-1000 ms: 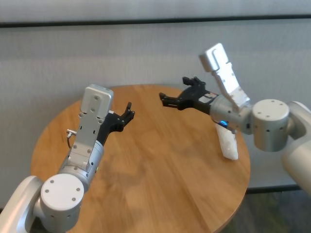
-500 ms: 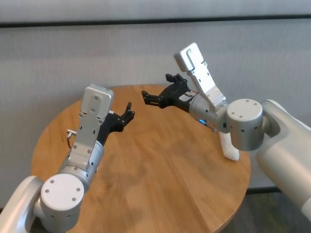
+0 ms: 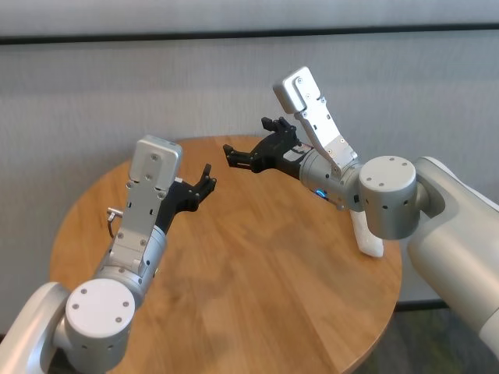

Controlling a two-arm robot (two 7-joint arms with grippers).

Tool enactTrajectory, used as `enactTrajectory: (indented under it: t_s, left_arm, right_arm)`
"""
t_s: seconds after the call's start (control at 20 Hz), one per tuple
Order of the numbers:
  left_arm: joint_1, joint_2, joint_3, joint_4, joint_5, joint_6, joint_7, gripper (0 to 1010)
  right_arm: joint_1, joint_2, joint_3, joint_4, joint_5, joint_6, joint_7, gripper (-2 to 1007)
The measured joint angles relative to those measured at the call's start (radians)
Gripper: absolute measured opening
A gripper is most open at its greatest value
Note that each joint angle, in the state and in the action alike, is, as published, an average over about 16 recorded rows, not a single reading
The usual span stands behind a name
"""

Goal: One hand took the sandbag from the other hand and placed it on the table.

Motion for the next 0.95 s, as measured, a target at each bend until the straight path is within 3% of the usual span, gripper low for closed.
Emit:
enactTrajectory:
  t_s: [0.95]
  left_arm:
    - [0.000,0.000,0.000,0.000,0.000,0.000,0.000,1002]
  right_arm:
    - [-0.001,0.002,0.002,-0.002,0.003,0.000,-0.001,1002]
